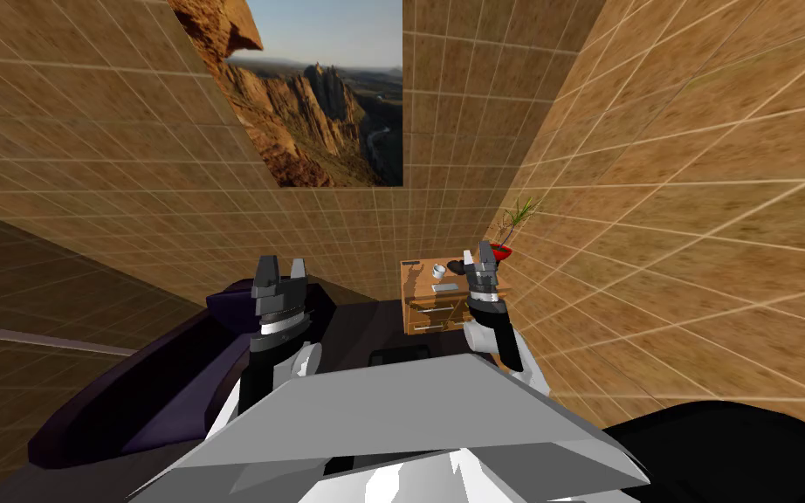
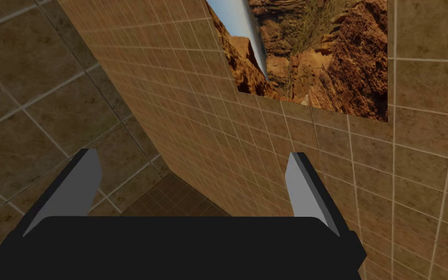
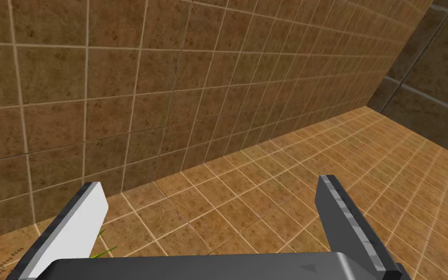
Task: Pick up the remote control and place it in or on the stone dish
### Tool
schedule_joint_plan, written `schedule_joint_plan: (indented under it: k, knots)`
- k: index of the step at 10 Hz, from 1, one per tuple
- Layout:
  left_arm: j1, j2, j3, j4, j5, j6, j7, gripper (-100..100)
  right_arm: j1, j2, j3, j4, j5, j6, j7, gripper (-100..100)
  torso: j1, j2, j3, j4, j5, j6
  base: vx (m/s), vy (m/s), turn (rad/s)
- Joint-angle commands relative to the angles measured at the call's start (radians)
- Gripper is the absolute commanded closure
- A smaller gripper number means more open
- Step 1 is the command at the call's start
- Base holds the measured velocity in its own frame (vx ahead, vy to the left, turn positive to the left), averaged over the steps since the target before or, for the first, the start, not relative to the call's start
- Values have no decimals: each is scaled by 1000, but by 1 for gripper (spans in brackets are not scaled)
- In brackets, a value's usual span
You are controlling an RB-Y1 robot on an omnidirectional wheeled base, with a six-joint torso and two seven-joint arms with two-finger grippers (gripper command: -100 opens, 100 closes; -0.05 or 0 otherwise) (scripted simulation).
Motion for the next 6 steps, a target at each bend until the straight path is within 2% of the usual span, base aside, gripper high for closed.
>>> schedule_joint_plan:
  k: [1, 6]
  knots:
    - [0, 0, 0, 0, 0, 0, 0, 0, 10, -21, 3, 11, 4, 3, 9, -100, 0, 0, 0, 0, 0, 0, -12, -2, 77]
    - [0, 0, 0, 0, 0, 0, 0, 0, 109, -165, 8, 149, 40, 41, 100, -100, -1, 4, 2, 1, 0, 0, -54, -4, 143]
